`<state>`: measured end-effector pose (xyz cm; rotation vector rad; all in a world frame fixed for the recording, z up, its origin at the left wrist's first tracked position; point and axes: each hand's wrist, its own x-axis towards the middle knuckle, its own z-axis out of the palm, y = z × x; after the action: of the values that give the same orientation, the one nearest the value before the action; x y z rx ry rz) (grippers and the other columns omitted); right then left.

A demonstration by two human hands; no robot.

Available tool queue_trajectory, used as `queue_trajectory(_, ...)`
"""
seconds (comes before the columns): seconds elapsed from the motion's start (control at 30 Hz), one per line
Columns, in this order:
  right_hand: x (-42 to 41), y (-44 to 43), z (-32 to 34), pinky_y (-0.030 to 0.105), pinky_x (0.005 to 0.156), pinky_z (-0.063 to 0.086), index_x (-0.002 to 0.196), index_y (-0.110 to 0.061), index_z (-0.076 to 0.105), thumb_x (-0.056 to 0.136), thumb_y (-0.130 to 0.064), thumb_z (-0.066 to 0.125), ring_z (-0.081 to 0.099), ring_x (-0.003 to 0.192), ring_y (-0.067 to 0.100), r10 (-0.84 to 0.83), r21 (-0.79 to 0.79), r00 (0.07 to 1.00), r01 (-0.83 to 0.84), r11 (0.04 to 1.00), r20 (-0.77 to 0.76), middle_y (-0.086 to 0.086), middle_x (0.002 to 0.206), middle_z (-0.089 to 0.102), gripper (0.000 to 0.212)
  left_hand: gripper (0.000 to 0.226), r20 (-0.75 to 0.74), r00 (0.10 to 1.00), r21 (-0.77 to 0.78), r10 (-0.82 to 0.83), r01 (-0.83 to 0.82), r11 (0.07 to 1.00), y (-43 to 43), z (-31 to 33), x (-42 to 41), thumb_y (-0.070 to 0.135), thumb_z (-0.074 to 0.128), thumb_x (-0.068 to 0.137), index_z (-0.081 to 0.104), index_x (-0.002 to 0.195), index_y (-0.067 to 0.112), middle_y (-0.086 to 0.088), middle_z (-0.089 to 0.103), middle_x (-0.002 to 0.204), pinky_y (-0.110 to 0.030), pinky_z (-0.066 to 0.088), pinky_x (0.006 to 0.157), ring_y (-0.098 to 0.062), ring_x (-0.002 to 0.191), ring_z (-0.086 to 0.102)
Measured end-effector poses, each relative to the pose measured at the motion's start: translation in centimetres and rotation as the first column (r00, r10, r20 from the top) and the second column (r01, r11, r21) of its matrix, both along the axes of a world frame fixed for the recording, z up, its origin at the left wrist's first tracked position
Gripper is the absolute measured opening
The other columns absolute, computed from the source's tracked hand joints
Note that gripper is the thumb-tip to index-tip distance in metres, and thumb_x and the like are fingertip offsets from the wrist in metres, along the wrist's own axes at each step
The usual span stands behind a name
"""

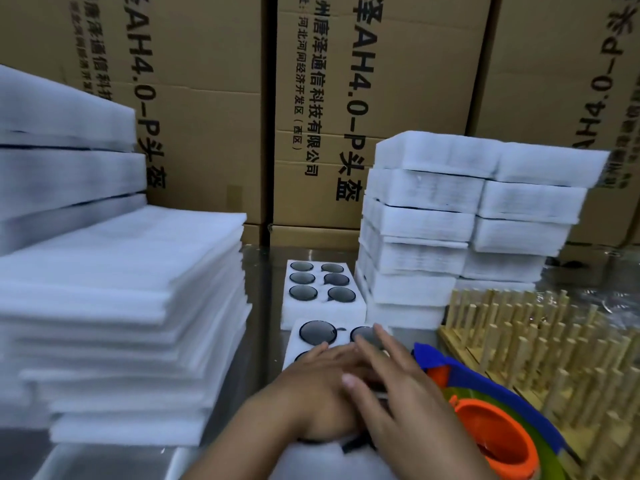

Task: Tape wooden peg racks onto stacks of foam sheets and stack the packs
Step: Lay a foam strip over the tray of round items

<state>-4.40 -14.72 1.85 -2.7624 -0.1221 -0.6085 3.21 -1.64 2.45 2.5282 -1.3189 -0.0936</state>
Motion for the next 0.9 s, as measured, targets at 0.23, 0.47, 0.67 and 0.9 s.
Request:
queue_trajectory(0.23,1.5,3.1,2.0,0.034,0.118,0.006,0.152,-0.016,0.016,0.105,-0.031,0.014,0.007,0.147,0.018,-0.096,-0.011,0.925,0.099,0.995,-0.367,0.002,0.16,0.012,0.05,0.069,0.063,0.995,0.005,0.08,-0.08,0.997,0.0,0.1,0.8,0.035,0.051,0.088,0.018,0.148,0.036,0.015,0.021,0.153,-0.032,0.001,0.118,0.0,0.141,0.012)
queue_trajectory(0.47,0.4,3.5,2.9,0.029,0.118,0.005,0.152,-0.012,0.016,0.106,-0.03,0.013,0.008,0.147,0.017,-0.086,-0.056,0.924,0.07,0.996,-0.372,0.003,0.16,0.013,0.05,0.063,0.044,0.994,0.011,0.1,-0.101,0.995,-0.1,0.1,0.4,0.034,0.048,0.09,0.022,0.148,0.035,0.016,0.026,0.149,-0.035,0.001,0.117,0.0,0.14,0.016)
queue_trajectory(0.67,0.2,3.6,2.8,0.03,0.118,0.005,0.152,-0.013,0.016,0.106,-0.029,0.012,0.008,0.147,0.018,-0.1,-0.053,0.924,0.086,0.995,-0.369,0.004,0.16,0.013,0.049,0.058,0.038,0.995,-0.04,0.096,-0.094,0.995,0.1,0.3,0.2,0.03,0.047,0.09,0.03,0.146,0.031,0.012,0.03,0.149,-0.033,0.006,0.116,-0.005,0.139,0.021)
queue_trajectory(0.9,0.3,3.6,2.7,0.029,0.117,0.005,0.152,-0.012,0.015,0.106,-0.028,0.013,0.009,0.147,0.018,-0.103,-0.056,0.933,0.089,0.994,-0.346,0.004,0.16,0.013,0.049,0.056,0.008,0.994,-0.081,0.106,-0.105,0.991,0.2,0.3,0.3,0.031,0.046,0.089,0.034,0.143,0.032,0.014,0.034,0.148,-0.033,0.009,0.117,-0.004,0.137,0.026)
